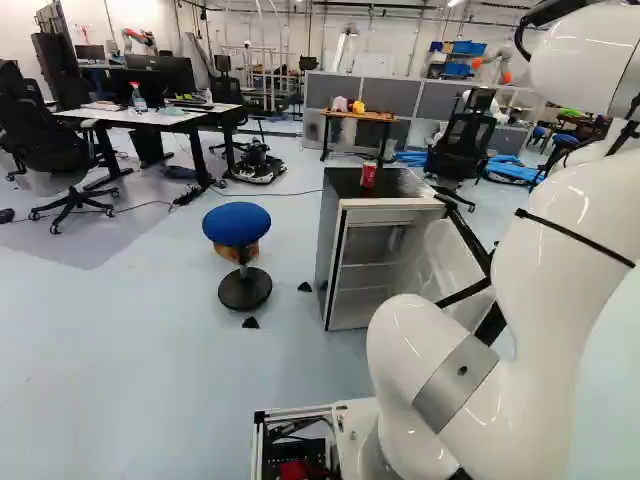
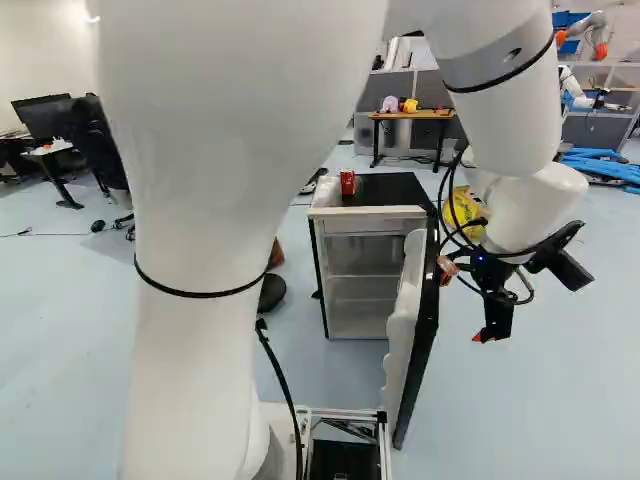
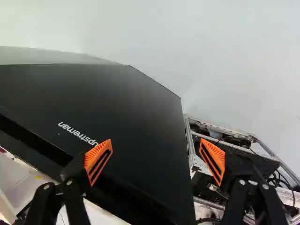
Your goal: Grab a drink from the fridge
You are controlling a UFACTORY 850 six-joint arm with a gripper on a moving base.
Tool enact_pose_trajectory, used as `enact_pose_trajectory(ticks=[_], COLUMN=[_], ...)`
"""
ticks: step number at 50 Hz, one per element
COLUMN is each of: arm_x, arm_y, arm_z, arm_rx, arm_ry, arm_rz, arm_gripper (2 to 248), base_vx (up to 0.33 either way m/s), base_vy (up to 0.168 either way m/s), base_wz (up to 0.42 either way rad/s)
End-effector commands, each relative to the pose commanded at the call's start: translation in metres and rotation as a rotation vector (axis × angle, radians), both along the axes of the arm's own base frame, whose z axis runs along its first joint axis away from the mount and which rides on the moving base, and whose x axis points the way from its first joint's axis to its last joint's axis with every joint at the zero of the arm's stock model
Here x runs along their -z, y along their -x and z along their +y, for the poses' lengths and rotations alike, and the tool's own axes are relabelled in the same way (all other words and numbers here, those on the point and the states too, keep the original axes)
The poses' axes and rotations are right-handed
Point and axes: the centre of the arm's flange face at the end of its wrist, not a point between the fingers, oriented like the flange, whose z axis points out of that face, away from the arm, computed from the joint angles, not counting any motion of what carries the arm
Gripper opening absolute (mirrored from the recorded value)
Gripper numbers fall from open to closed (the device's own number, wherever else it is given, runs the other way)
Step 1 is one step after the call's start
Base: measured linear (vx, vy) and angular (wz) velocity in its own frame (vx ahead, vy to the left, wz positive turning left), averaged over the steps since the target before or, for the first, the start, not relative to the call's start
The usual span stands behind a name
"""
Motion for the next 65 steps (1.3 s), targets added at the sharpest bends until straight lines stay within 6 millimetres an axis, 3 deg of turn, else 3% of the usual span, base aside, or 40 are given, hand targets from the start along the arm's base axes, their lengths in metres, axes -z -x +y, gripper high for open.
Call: enact_pose_trajectory(ticks=[65], arm_x=[0.004], arm_y=[-0.016], arm_z=[0.112], arm_rx=[-0.147], arm_ry=[-0.052], arm_rz=[0.033], arm_gripper=[247], base_vx=[0.000], base_vy=[0.000], base_wz=[0.000])
